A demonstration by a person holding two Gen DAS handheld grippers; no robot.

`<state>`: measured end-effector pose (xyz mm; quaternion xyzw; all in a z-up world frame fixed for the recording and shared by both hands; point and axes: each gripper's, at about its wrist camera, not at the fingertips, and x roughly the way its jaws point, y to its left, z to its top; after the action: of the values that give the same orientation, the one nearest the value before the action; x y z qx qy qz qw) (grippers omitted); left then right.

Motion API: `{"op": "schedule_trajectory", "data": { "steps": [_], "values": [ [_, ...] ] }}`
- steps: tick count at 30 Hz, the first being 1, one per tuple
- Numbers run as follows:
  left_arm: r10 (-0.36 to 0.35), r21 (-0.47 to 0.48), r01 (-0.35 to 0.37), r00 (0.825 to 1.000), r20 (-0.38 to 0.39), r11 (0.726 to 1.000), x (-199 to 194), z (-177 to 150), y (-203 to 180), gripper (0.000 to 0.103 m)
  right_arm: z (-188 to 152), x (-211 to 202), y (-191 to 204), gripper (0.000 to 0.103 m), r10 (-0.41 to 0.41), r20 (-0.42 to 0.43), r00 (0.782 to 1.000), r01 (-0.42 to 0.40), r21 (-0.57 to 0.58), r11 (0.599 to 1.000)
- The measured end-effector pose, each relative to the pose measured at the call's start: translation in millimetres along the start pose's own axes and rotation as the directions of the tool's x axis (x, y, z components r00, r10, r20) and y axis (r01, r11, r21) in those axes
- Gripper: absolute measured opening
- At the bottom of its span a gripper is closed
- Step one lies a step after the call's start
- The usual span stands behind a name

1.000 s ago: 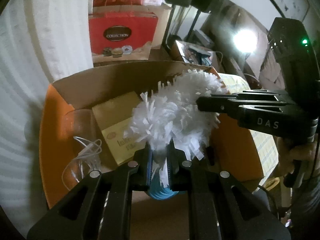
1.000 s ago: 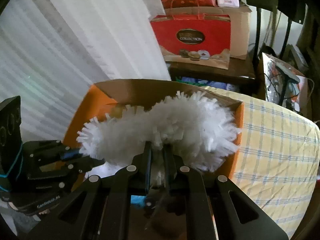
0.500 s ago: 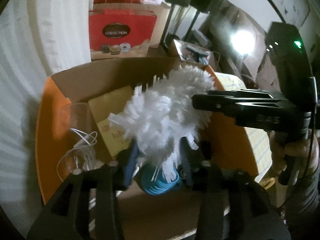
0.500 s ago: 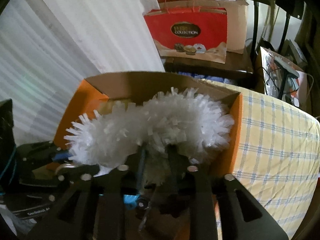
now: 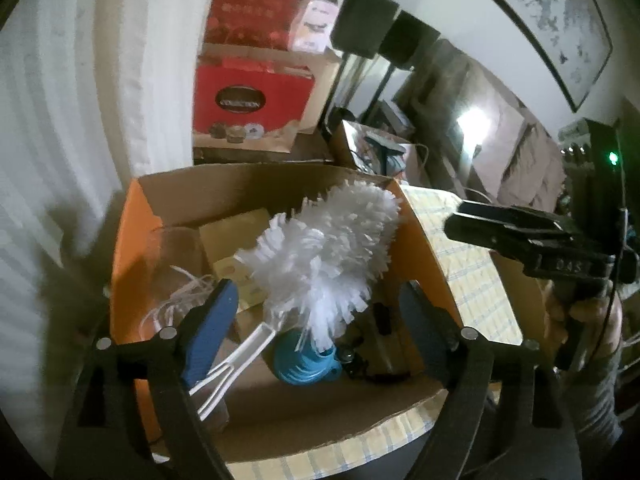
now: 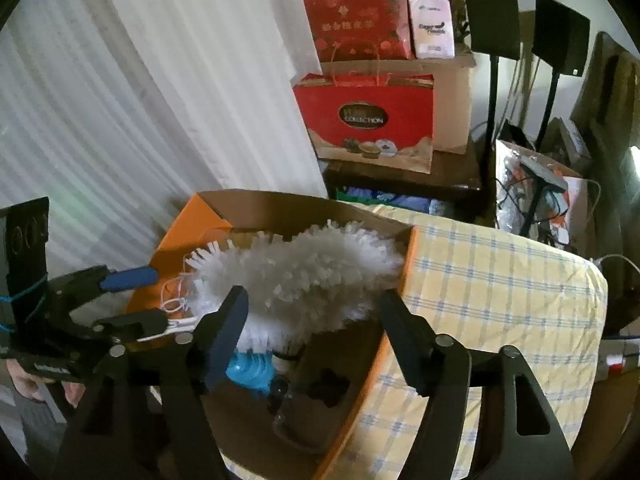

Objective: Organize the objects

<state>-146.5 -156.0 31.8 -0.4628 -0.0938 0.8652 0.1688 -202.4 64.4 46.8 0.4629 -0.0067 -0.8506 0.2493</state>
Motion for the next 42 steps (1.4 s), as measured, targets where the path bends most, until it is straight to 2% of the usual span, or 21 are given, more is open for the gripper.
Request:
{"op": "schedule_trajectory", "data": {
  "steps": [3,4,6,8,14,17,20,25,27,42],
  "values": [
    [0.077,0.003,-0.077,0.997,0.008,0.997,-6,-4,-3,0.081,-7,-6,1,0.073,-0.016,0.009,1.000,0.016,-0.007,1.000],
    [0.082,0.005,-0.082,0.997,0.012,0.997,-7,-4,-4,0.081,-10,-8,1,0.074,-0.023,0.011,1.000,0.023,-0.008,1.000],
    [0.073,0.008,-0.073,0.997,0.020,0.997,-14,-6,-6,0.083,-15,-13,2,0.075,-0.028,0.017,0.999,0.028,-0.011,1.000],
    [0.063,0.008,-0.063,0.998,0.032,0.998,-21,-8,-7,0.090,-21,-19,5,0.076,-0.033,0.027,0.999,0.033,-0.018,0.999],
    [0.072,0.015,-0.073,0.995,0.076,0.997,-42,-17,-14,0.093,-38,-38,10,0.080,-0.052,0.064,0.997,0.054,-0.034,0.998],
    [0.071,0.011,-0.072,0.993,0.094,0.997,-46,-26,-20,0.103,-48,-47,11,0.081,-0.090,0.086,0.992,0.093,-0.040,0.995],
    [0.065,0.020,-0.067,0.994,0.092,0.998,-44,-38,-28,0.103,-59,-53,10,0.085,-0.096,0.088,0.991,0.101,-0.044,0.994],
    [0.107,0.032,-0.111,0.989,0.098,0.993,-37,-61,-45,0.103,-79,-60,6,0.093,-0.125,0.091,0.988,0.128,-0.026,0.991],
    [0.118,0.037,-0.122,0.988,0.096,0.992,-35,-69,-52,0.103,-87,-62,5,0.102,-0.140,0.101,0.985,0.142,-0.012,0.990],
    [0.238,0.074,-0.256,0.953,0.188,0.964,-31,-110,-105,0.103,-142,-86,-8,0.102,-0.241,0.154,0.958,0.235,0.056,0.970]
  ]
}}
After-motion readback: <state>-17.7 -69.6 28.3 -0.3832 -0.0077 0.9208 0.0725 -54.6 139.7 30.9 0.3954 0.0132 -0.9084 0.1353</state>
